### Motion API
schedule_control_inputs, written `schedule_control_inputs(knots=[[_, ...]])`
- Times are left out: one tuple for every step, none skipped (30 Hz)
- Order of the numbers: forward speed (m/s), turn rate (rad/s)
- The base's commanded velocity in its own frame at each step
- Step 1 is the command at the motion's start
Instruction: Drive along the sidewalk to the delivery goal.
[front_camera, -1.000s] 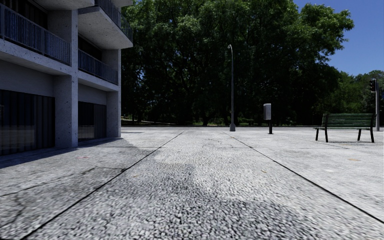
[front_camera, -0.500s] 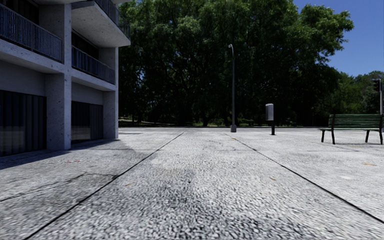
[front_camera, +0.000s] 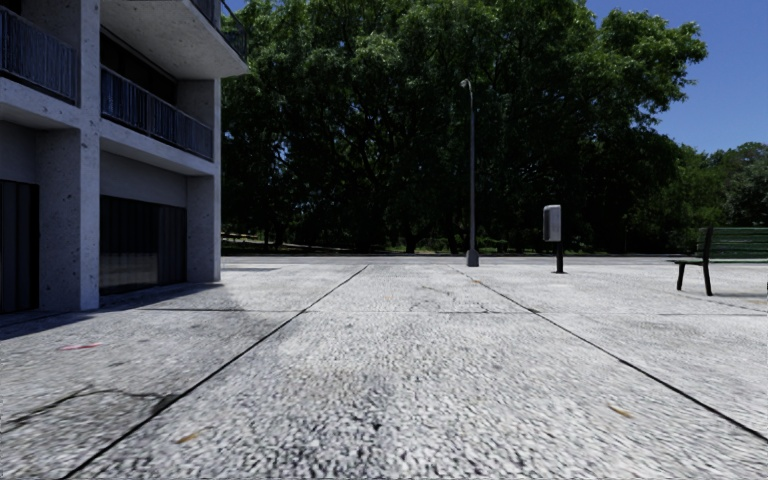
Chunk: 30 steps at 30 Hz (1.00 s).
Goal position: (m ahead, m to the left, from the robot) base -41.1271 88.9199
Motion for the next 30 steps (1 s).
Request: schedule_control_inputs(knots=[[2.0,0.0],[2.0,0.0],[2.0,0.0],[2.0,0.0],[2.0,0.0],[2.0,0.0],[2.0,0.0],[2.0,0.0],[2.0,0.0],[2.0,0.0],[2.0,0.0],[2.0,0.0],[2.0,0.0],[2.0,0.0],[2.0,0.0],[2.0,0.0],[2.0,0.0],[2.0,0.0],[2.0,0.0],[2.0,0.0],[2.0,0.0],[2.0,0.0],[2.0,0.0],[2.0,0.0],[2.0,0.0],[2.0,0.0],[2.0,0.0],[2.0,0.0],[2.0,0.0],[2.0,0.0]])
